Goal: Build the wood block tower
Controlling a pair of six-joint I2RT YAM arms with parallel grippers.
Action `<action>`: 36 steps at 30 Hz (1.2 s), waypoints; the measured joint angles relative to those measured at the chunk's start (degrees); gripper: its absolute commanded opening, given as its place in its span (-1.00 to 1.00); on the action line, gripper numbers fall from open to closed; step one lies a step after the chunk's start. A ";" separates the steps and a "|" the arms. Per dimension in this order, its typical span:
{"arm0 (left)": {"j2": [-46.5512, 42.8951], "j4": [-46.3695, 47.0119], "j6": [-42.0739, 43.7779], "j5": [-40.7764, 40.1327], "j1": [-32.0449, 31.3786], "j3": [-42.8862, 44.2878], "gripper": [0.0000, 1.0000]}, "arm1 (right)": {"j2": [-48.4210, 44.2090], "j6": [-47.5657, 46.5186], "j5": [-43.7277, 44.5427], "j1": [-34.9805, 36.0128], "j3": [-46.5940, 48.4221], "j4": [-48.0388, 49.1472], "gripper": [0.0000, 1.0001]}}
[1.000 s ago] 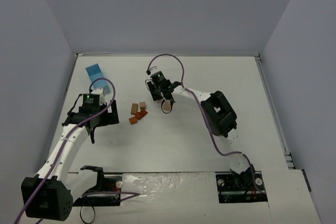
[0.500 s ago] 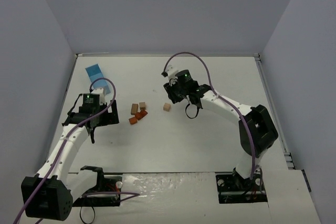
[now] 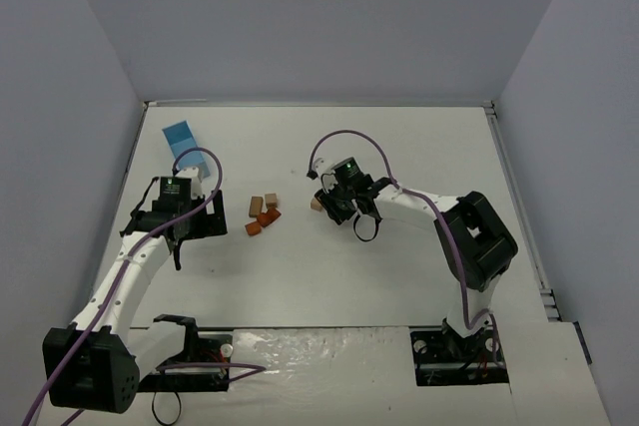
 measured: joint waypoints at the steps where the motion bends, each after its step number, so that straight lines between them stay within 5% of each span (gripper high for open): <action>1: 0.00 0.00 0.00 0.00 0.00 0.00 0.76 | 0.26 -0.06 0.00 0.00 -0.02 0.23 -0.71; 14: 0.11 0.11 0.13 0.00 0.00 0.00 0.76 | 2.32 0.00 0.24 0.00 -1.19 2.12 0.39; 36: 0.11 0.13 0.20 -0.02 0.00 0.00 0.76 | -4.67 3.36 3.14 -0.13 -1.62 -5.40 0.10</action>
